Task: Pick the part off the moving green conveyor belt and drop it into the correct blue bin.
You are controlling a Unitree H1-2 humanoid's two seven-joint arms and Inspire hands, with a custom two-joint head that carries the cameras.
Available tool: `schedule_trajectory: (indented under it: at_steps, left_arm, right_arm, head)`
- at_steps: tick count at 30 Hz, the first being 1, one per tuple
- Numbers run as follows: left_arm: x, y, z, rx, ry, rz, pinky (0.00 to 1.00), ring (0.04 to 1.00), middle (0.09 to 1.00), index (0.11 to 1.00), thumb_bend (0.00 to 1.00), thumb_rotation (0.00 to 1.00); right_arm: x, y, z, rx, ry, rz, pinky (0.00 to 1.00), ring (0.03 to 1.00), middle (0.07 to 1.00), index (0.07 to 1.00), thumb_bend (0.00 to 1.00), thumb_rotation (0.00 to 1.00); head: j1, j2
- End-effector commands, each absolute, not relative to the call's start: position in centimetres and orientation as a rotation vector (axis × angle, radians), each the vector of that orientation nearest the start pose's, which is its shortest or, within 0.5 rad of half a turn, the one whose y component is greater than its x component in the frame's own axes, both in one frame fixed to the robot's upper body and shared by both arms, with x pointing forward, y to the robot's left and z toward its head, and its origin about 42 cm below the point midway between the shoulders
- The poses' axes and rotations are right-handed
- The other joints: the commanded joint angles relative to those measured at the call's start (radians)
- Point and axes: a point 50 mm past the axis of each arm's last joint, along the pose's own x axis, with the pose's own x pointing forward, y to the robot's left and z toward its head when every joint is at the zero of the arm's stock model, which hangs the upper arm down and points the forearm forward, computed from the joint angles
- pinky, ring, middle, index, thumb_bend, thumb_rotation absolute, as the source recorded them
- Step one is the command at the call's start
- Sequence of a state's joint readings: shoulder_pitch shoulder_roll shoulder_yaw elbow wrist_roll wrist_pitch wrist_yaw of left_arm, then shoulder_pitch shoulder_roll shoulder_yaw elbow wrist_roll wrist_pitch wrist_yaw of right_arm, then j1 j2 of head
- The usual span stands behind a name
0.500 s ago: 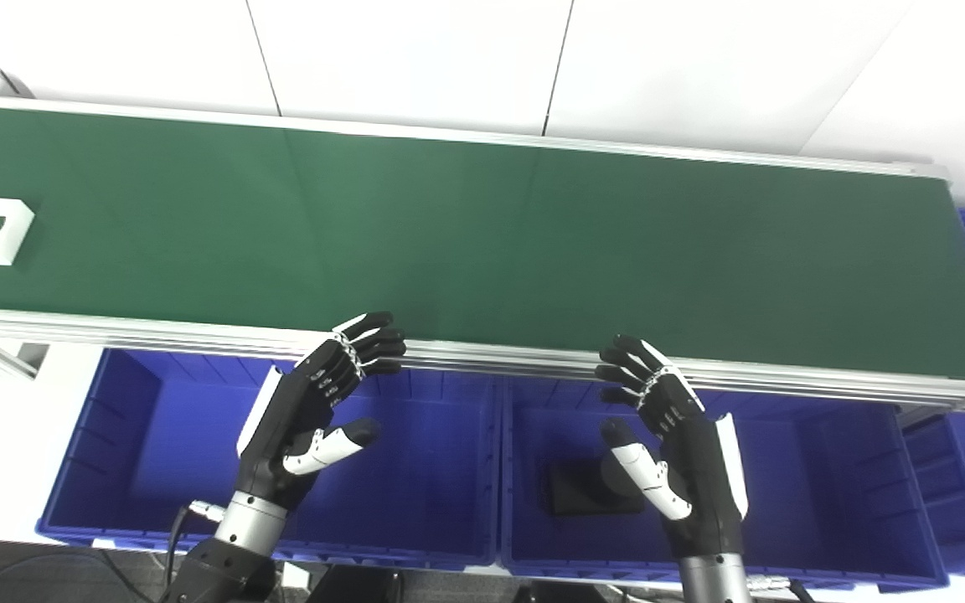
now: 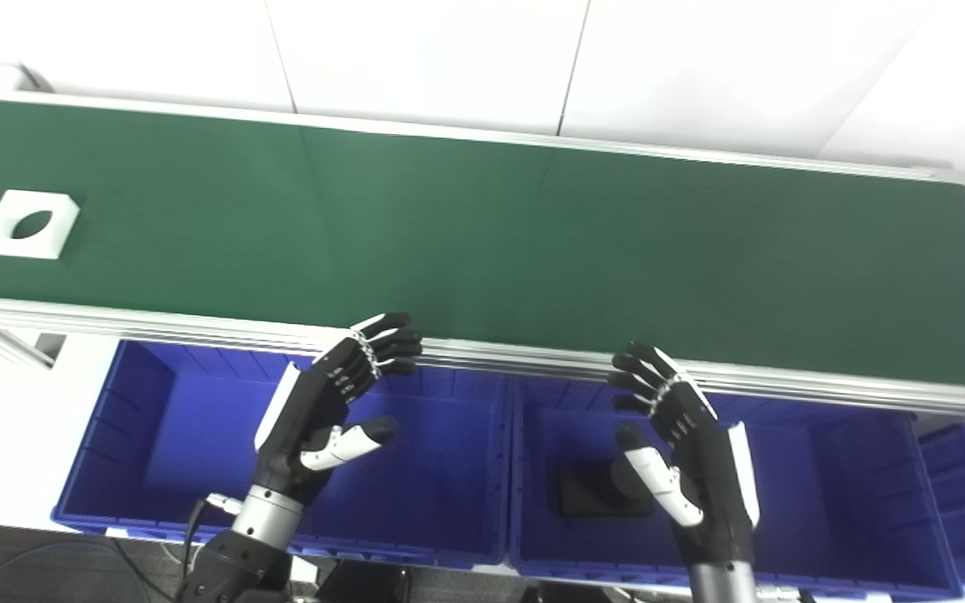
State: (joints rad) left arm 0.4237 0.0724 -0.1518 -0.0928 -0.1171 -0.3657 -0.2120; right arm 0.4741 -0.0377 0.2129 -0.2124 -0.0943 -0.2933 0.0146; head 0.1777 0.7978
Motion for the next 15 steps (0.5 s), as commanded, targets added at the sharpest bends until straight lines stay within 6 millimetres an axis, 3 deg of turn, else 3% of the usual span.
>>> schedule_trajectory:
  at_steps: [1, 8, 15]
  left_arm:
    - [13.4, 19.8, 6.6, -0.074, -0.097, -0.247, 0.70, 0.749, 0.763, 0.809, 0.93, 0.56]
    - [13.4, 19.5, 6.9, -0.080, -0.092, -0.276, 0.71, 0.749, 0.763, 0.814, 0.93, 0.58]
    - [13.3, 19.7, 7.0, -0.026, -0.103, -0.287, 0.70, 0.737, 0.756, 0.818, 0.93, 0.60]
  right_arm:
    - [12.5, -18.6, 8.8, -0.041, -0.140, 0.127, 0.66, 0.739, 0.775, 0.817, 0.57, 0.60]
    - [12.4, -19.3, 8.0, -0.035, -0.149, 0.140, 0.65, 0.743, 0.780, 0.820, 0.58, 0.63]
    - [12.5, -19.5, 7.4, -0.025, -0.152, 0.142, 0.65, 0.744, 0.782, 0.821, 0.57, 0.64]
  head:
    - [0.034, -0.018]
    - [0.113, -0.078]
    - [0.144, -0.127]
